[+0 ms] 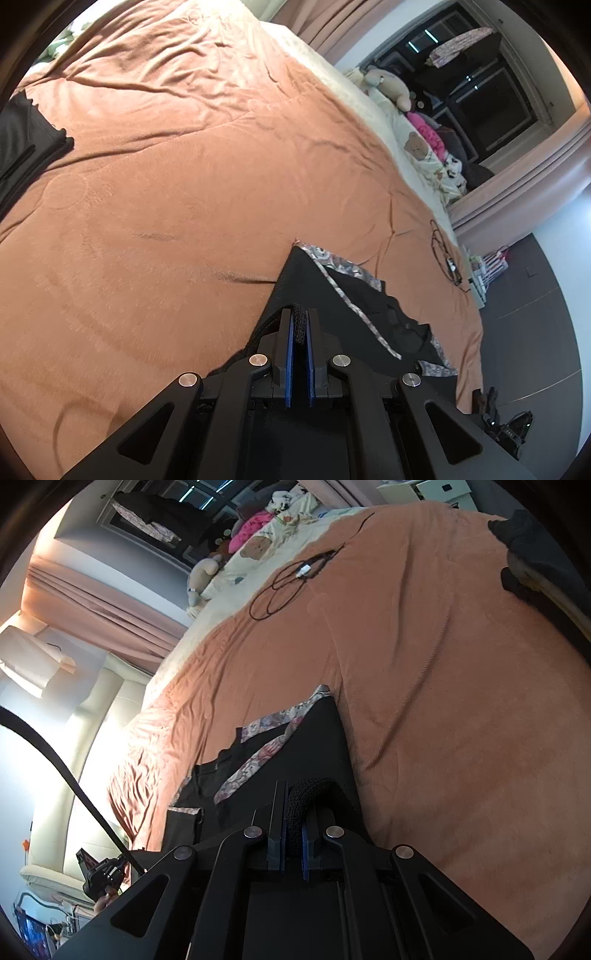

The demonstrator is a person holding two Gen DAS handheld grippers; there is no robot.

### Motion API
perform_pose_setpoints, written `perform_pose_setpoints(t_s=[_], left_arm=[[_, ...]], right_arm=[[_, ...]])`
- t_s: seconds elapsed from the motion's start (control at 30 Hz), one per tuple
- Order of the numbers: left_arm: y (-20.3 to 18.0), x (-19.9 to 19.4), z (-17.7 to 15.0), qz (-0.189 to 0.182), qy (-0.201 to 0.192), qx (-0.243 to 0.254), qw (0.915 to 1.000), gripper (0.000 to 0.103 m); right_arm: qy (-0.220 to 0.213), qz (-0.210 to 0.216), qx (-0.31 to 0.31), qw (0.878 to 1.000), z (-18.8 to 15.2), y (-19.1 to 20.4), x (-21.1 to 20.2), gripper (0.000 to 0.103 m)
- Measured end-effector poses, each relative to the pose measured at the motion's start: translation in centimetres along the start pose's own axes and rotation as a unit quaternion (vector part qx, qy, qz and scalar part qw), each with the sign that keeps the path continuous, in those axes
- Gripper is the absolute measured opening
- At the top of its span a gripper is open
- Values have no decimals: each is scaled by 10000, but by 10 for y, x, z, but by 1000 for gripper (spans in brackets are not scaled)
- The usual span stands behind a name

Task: Fold small clothes
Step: 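Carry the hem with both grippers over the shirt toward the collar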

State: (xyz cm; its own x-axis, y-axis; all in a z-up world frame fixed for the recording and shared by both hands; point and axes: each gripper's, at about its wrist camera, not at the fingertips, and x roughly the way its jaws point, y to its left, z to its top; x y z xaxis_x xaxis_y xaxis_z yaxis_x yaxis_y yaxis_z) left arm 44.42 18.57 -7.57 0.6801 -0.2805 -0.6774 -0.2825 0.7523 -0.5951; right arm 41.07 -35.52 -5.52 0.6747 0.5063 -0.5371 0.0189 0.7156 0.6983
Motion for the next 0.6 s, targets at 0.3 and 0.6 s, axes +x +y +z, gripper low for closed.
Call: perform_pose_setpoints(t_s=[0.3, 0.6], left_arm=[[3, 31, 14, 289, 142, 27, 9995, 6], [15, 73, 23, 648, 469, 41, 9968, 7]], right_arm=[[183, -231, -19, 9996, 9, -1, 13, 2], [322, -732, -105, 9967, 15, 4, 27, 3]])
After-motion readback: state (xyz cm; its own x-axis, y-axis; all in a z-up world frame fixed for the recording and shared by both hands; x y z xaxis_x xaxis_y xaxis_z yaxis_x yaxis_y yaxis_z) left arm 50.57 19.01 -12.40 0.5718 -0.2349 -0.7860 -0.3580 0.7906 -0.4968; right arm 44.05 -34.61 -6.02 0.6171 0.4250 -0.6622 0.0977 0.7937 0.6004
